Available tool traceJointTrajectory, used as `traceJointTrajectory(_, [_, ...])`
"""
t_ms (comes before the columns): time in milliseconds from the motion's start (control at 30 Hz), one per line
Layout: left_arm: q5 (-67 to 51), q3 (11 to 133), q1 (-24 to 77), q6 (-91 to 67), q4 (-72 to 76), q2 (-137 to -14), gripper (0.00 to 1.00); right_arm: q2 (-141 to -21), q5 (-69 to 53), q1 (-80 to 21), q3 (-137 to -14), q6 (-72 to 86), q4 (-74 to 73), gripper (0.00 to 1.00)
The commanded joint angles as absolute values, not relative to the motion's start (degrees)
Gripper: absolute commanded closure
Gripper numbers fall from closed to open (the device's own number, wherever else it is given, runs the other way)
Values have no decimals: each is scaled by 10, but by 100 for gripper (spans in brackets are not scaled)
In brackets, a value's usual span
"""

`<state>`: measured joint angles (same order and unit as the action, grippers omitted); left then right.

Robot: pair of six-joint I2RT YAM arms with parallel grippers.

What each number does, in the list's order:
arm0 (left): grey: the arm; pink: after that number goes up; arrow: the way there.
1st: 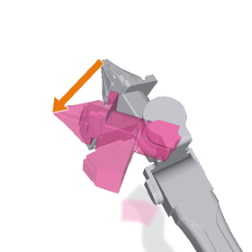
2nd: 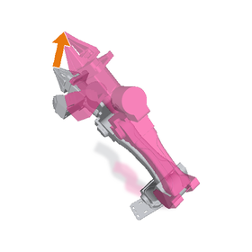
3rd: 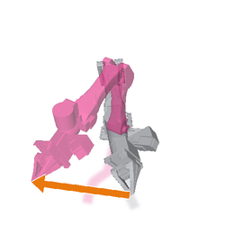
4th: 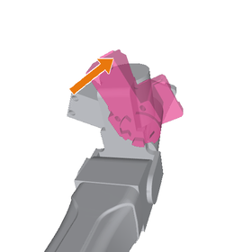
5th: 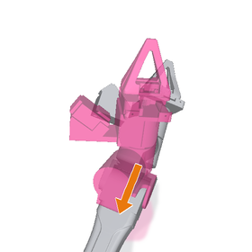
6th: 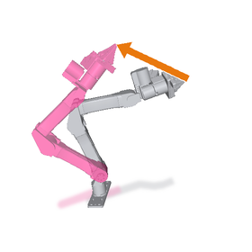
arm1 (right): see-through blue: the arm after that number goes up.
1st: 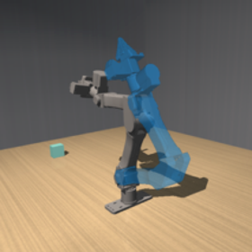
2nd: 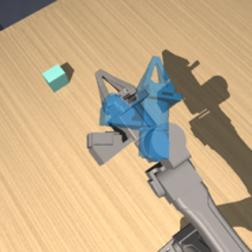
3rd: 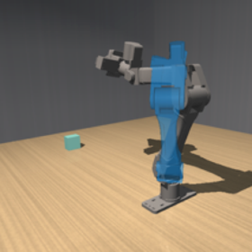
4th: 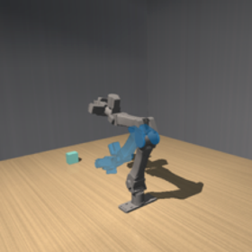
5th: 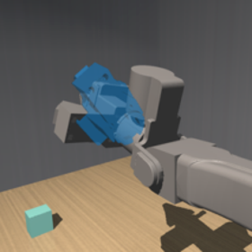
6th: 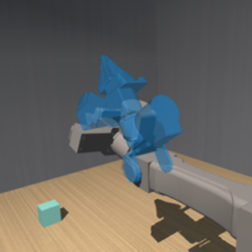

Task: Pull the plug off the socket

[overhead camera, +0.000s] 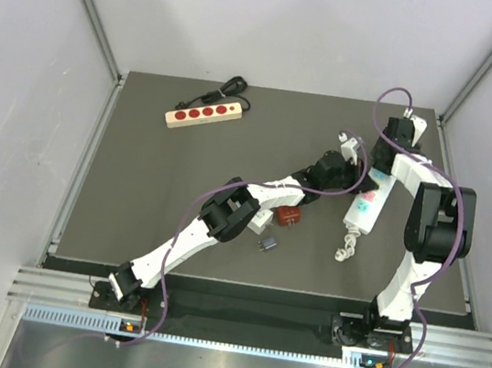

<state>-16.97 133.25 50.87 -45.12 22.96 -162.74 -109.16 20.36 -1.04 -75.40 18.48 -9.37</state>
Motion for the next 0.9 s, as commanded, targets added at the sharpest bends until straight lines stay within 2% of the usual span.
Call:
traceJointTrajectory(0, [-151,1325,511,-444,127,-1676,100,-1023,216,-29,-771,201,-25,100])
traceJointTrajectory(867, [-134,1344,512,-436,114,-1691,100,-934,230,-41,-727,200,-4,100])
